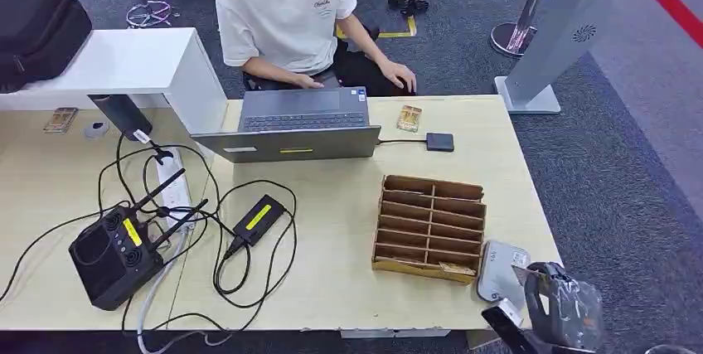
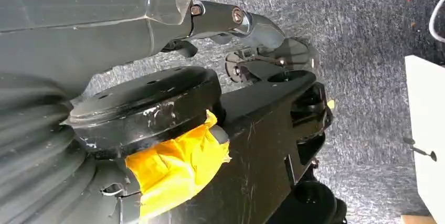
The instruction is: Pass the card to the sensor for recognition and then transmit it.
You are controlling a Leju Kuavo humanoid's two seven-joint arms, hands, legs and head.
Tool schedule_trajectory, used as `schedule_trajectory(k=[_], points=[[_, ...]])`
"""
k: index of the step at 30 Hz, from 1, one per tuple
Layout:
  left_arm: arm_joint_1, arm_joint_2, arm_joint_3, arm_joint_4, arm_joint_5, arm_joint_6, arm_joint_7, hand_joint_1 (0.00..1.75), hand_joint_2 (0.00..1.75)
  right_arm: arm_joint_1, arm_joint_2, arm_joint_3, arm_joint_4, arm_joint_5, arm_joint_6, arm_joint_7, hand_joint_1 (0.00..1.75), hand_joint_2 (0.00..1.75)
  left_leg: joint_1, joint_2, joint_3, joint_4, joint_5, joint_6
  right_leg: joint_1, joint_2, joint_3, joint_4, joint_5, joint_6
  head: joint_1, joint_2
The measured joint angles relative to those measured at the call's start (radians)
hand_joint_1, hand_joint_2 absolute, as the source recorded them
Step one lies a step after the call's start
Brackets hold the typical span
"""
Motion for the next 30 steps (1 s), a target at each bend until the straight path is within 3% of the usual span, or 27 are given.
schedule_trajectory(k=[16,19,24,30], points=[[0.000,0.002,0.000,0.000,-0.018,0.005,0.016,0.00,1.75,-0.018,0.005,0.036,-0.008,0.024,-0.011,0.024,1.75,1.75,0.000,0.000,0.000,0.000,0.000,0.000,0.000,0.000,0.000,0.000,0.000,0.000,0.000,0.000],[0.000,0.005,0.000,0.000,-0.025,0.003,0.016,0.00,1.75,-0.022,-0.028,0.037,-0.074,0.024,-0.003,0.062,1.75,1.75,0.000,0.000,0.000,0.000,0.000,0.000,0.000,0.000,0.000,0.000,0.000,0.000,0.000,0.000],[0.000,0.009,0.000,0.000,-0.038,-0.004,0.015,0.00,1.75,-0.095,-0.115,0.032,-0.222,0.024,0.070,0.093,1.75,1.75,0.000,0.002,0.000,0.000,0.000,0.000,0.000,0.002,0.000,0.000,0.001,0.001,0.000,0.000],[-0.002,0.010,0.001,0.000,-0.055,-0.006,0.014,0.00,1.75,-0.282,-0.211,0.037,-0.313,0.032,0.189,0.123,1.75,1.75,0.000,0.003,0.000,0.001,0.001,-0.001,0.000,0.003,0.000,0.001,0.003,0.000,0.000,0.000]])
